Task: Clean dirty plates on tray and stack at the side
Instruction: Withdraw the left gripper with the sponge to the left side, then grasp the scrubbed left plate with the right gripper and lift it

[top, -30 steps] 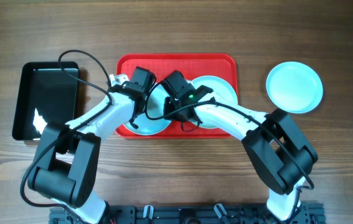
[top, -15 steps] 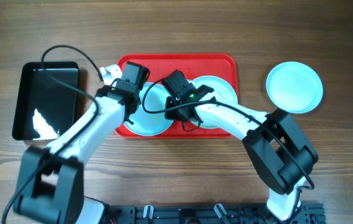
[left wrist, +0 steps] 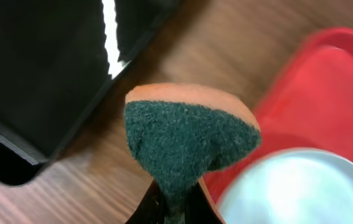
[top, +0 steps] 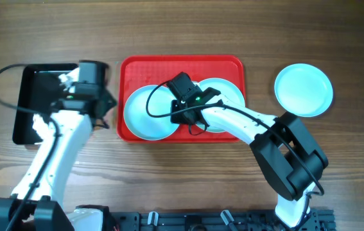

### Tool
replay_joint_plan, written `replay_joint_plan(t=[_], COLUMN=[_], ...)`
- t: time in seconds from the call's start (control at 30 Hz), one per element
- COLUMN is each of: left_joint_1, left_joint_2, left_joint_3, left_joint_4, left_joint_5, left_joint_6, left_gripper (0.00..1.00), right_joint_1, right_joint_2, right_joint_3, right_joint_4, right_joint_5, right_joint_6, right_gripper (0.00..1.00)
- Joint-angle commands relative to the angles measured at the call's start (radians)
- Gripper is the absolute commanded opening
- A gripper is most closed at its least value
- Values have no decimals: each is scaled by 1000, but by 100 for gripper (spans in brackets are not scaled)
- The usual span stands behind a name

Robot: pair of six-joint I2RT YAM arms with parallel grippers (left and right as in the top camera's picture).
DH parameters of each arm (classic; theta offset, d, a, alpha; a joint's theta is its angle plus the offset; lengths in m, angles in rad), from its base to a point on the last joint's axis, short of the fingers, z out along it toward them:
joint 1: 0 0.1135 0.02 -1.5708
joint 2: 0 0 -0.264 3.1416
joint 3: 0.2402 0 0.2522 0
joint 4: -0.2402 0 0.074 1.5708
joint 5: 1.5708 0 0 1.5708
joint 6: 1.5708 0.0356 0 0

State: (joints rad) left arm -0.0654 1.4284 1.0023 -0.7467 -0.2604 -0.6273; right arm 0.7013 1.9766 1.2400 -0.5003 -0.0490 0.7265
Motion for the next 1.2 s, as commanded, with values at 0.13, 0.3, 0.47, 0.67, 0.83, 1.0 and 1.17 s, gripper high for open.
replay_joint_plan(t=[0.13, 0.3, 0.47, 0.67, 0.83, 1.0, 1.17], left_joint_1=[216, 299, 360, 378, 378, 378, 378], left_joint_2=[-16, -5, 9, 19, 19, 19, 19], left_joint_3=[-2, -2, -2, -5, -8, -8, -8], left_joint_4=[-2, 25, 25, 21, 3, -1, -3], left_joint_5=[200, 303, 389, 409, 409, 409, 409], left_joint_6=[22, 21, 53, 55, 55, 55, 55], left_gripper=[4, 4, 4, 4, 4, 4, 6], right_joint_1=[-6, -6, -6, -5, 8, 64, 159], right_joint_2=[-82, -171, -207, -221, -221, -221, -219], right_joint_3=[11, 81, 149, 166, 166, 166, 166], right_joint_4=[-39, -117, -217, -241, -183, -99, 19], right_joint_5=[64, 163, 321, 441, 552, 739, 956], right_joint_6=[-158, -205, -287, -353, -465, -600, -789], right_gripper=[4, 4, 4, 4, 4, 4, 4])
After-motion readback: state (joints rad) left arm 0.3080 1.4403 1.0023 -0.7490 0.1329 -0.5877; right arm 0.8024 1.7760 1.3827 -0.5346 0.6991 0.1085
